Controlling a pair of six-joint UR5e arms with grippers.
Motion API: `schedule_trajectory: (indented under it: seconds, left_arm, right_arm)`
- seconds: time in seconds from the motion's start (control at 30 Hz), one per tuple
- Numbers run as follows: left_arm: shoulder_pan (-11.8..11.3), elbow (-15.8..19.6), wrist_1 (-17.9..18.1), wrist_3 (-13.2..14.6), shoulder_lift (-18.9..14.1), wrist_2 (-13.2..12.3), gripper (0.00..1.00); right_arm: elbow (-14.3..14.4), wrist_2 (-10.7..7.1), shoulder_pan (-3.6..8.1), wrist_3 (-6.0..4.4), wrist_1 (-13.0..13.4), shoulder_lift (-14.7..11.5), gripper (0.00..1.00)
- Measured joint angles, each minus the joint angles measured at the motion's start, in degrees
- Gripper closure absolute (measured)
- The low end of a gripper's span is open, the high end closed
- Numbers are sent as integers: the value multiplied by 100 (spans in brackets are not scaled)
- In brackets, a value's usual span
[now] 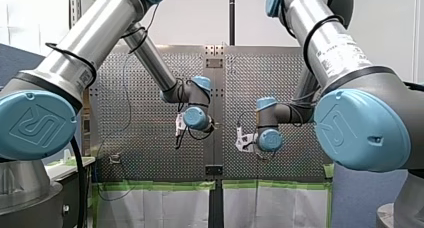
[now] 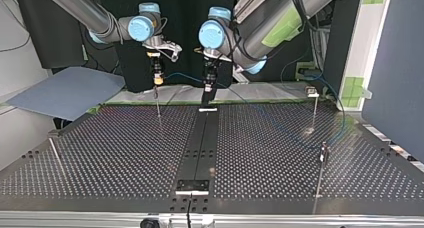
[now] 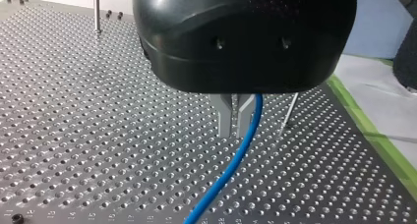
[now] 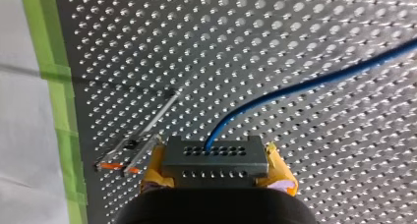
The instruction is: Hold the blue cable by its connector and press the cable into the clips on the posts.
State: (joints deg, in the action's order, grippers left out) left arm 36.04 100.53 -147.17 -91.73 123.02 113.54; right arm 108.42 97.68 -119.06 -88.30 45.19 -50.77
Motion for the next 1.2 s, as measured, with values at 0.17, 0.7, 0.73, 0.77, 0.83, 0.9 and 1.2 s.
schedule_trajectory:
  seconds: [0.17,0.7,0.73,0.77,0.83,0.9,1.2]
  left_arm:
    - [11,-73,20,-10,26,-2,99]
    - [168,-361,133,-68,626,1,99]
    - [184,-384,177,-97,693,-16,99]
    - [199,-406,205,-117,742,-29,99]
    - [242,-481,228,-144,854,-47,99]
    - [285,-553,224,-158,947,-44,99]
    - [444,-708,332,-274,1401,-29,99]
  right_arm:
    - [-2,5,72,-9,161,172,100]
    - [5,-25,206,-3,226,313,100]
    - [6,-24,207,-2,219,314,100]
    - [8,-20,209,0,208,316,100]
    - [8,-12,215,-1,197,318,100]
    - [11,-7,227,-5,187,321,100]
    - [103,87,352,-27,196,333,100]
